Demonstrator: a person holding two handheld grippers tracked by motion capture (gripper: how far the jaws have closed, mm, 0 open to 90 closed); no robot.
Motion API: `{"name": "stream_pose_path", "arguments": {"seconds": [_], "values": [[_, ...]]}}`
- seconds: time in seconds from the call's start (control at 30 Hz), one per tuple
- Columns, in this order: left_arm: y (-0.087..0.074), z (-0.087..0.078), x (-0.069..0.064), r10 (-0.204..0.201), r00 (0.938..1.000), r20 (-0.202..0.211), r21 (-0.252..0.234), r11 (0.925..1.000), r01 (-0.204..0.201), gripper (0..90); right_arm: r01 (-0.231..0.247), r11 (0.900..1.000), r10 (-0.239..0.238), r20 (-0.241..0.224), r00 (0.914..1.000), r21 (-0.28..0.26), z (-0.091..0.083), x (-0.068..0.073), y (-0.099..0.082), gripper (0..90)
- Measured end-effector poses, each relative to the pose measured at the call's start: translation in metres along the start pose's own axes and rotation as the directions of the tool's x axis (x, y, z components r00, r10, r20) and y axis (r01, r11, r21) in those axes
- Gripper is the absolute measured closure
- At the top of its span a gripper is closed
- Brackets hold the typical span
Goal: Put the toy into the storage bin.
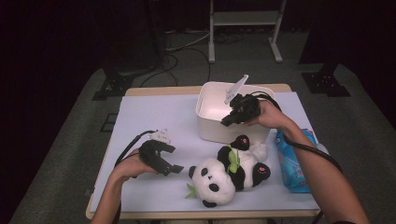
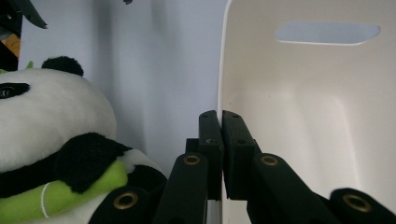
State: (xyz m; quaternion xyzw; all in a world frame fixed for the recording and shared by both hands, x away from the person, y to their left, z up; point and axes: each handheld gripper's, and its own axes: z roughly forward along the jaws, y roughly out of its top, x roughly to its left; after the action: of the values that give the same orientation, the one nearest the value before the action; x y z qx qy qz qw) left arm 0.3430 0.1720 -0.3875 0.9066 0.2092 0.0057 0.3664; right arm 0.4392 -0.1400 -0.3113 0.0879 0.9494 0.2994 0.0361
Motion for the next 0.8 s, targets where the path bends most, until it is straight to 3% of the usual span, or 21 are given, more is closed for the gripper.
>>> {"name": "stream_pose_path", "arguments": {"seconds": [0.47, 0.8], "values": [[0.000, -0.001, 0.002, -0.007, 1.0000, -0.006, 0.001, 1.0000, 0.007, 10.0, 0.028, 0.9996, -0.028, -0.020, 0.9994, 0.001, 0.002, 0.010, 0.003, 87.0], [-0.003, 0.000, 0.003, -0.016, 0.9998, -0.012, 0.008, 0.9998, 0.016, 10.0, 0.021, 0.9998, -0.021, -0.028, 0.9994, 0.006, 0.001, 0.012, 0.002, 85.4]]}}
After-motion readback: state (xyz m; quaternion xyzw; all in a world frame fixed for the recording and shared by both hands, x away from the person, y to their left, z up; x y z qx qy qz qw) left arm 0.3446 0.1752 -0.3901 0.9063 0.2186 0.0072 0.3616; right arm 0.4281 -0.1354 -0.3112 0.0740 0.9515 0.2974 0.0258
